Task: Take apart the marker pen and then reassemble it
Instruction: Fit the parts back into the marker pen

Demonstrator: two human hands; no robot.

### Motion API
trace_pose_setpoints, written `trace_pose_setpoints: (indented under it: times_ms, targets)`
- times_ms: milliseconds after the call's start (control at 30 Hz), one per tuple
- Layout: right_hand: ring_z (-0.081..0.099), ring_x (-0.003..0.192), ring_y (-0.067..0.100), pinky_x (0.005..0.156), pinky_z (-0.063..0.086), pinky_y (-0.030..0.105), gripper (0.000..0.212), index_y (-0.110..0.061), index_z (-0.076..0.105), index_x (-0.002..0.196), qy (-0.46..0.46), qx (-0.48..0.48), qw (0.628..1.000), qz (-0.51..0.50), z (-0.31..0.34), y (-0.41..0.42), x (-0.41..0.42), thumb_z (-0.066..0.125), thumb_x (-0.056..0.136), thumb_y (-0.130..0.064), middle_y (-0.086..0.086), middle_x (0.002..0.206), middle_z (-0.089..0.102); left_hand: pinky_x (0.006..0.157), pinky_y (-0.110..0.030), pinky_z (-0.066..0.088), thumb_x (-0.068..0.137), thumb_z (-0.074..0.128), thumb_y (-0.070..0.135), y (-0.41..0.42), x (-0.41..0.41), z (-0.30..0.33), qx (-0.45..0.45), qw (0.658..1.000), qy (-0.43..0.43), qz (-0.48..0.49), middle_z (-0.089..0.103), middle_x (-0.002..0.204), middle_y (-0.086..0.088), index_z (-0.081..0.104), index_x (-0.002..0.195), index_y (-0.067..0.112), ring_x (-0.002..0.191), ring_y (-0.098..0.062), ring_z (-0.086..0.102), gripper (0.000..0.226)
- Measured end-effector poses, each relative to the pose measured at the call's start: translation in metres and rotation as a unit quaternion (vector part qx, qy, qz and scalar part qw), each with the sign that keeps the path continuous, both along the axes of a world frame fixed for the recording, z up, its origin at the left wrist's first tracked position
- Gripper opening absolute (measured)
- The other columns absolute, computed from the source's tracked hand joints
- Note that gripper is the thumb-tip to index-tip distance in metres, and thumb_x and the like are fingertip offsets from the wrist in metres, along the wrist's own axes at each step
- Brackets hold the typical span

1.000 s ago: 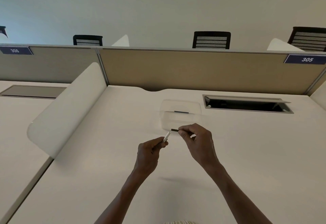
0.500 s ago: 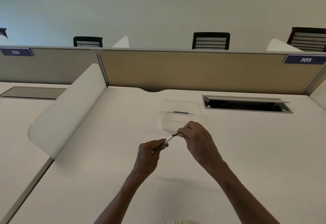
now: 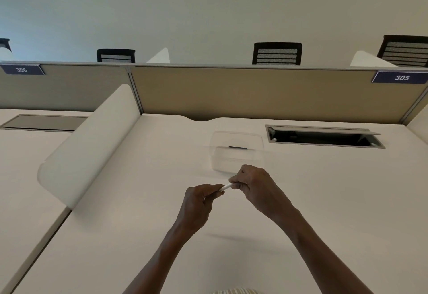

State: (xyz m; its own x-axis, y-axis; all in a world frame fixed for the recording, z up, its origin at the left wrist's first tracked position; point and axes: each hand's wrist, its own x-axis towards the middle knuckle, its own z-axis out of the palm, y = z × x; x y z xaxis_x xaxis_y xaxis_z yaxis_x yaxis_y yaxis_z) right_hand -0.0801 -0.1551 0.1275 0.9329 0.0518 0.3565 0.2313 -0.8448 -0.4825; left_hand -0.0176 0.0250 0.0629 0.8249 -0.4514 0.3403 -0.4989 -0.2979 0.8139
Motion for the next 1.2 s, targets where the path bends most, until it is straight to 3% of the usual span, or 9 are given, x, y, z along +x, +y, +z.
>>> trace_pose_setpoints:
  times_ms: [133,333,467,567,733,867,967,1100,1200]
  targets:
    - [0.060,0.064,0.021,0.058,0.042,0.026,0.013,-0.009,0.077,0.092,0.001,-0.006,1.000,-0.010,-0.001,0.003,-0.003,0.072,0.081,-0.006,0.007,0.073,0.064,0.075,-0.023,0.056,0.085,0.068,-0.004,0.002,-0.001,-0.001,0.003,0.999,-0.038,0.007,0.077,0.091,0.007,0.076,0.105,0.014,0.085,0.003,0.070,0.028]
    - [0.050,0.054,0.001,0.054,0.033,0.010,0.010,-0.012,0.076,0.076,0.042,0.108,0.989,-0.087,0.000,0.013,-0.006,0.070,0.081,-0.006,-0.008,0.062,0.062,0.068,-0.027,0.057,0.081,0.073,-0.003,0.008,0.001,0.004,0.026,0.990,-0.134,0.027,0.077,0.086,0.004,0.076,0.104,0.016,0.077,-0.006,0.071,0.031]
    - [0.046,0.044,0.004,0.046,0.035,0.014,0.014,-0.012,0.074,0.067,0.091,0.204,0.965,-0.139,0.001,0.018,-0.005,0.070,0.081,-0.010,-0.005,0.054,0.062,0.067,-0.027,0.058,0.077,0.075,-0.007,0.010,0.001,0.012,0.049,0.976,-0.207,0.038,0.077,0.086,0.003,0.077,0.102,0.014,0.079,-0.009,0.071,0.033]
    - [0.053,0.047,0.010,0.048,0.046,0.026,0.013,-0.008,0.074,0.066,0.125,0.299,0.929,-0.178,0.001,0.019,-0.002,0.072,0.079,-0.010,0.003,0.057,0.068,0.067,-0.024,0.057,0.073,0.076,-0.012,0.009,0.001,0.017,0.051,0.965,-0.253,0.038,0.077,0.086,0.003,0.077,0.100,0.011,0.079,-0.012,0.071,0.035]
    - [0.056,0.049,0.013,0.050,0.050,0.026,0.013,-0.004,0.074,0.064,0.139,0.371,0.897,-0.197,0.001,0.022,0.001,0.073,0.078,-0.004,0.009,0.059,0.068,0.070,-0.024,0.057,0.073,0.078,-0.009,0.007,0.002,0.015,0.036,0.965,-0.257,0.049,0.077,0.089,0.001,0.077,0.100,0.011,0.083,-0.012,0.071,0.033]
    - [0.056,0.047,0.003,0.055,0.054,0.024,0.011,-0.009,0.076,0.070,0.082,0.284,0.932,-0.210,-0.003,0.026,0.005,0.073,0.081,-0.011,-0.005,0.056,0.066,0.080,-0.007,0.048,0.071,0.082,-0.002,-0.001,-0.002,0.016,-0.032,0.980,-0.153,0.120,0.076,0.099,0.004,0.076,0.103,0.014,0.092,0.002,0.066,0.037]
    - [0.058,0.053,-0.003,0.057,0.042,0.011,0.007,-0.012,0.077,0.077,0.008,0.234,0.952,-0.197,-0.004,0.031,0.007,0.073,0.083,-0.012,-0.014,0.059,0.064,0.080,-0.011,0.050,0.076,0.082,0.009,-0.008,-0.014,0.025,-0.132,0.969,0.027,0.207,0.076,0.096,0.010,0.075,0.098,0.018,0.091,-0.001,0.069,0.025]
    - [0.059,0.063,-0.004,0.064,0.044,0.010,0.003,-0.010,0.076,0.083,-0.074,0.197,0.965,-0.157,-0.012,0.032,0.009,0.074,0.081,-0.008,-0.003,0.074,0.072,0.080,-0.026,0.056,0.084,0.076,0.024,-0.009,-0.018,0.033,-0.291,0.853,0.386,0.197,0.076,0.090,-0.008,0.073,0.098,0.006,0.088,-0.018,0.074,0.024]
    - [0.063,0.070,-0.004,0.067,0.046,0.010,0.006,-0.012,0.076,0.087,-0.096,0.191,0.970,-0.116,-0.018,0.037,0.009,0.075,0.082,-0.009,-0.004,0.079,0.073,0.089,-0.031,0.054,0.088,0.071,0.024,-0.010,-0.017,0.040,-0.379,0.764,0.512,0.103,0.075,0.100,-0.016,0.069,0.102,-0.005,0.098,-0.022,0.072,0.033]
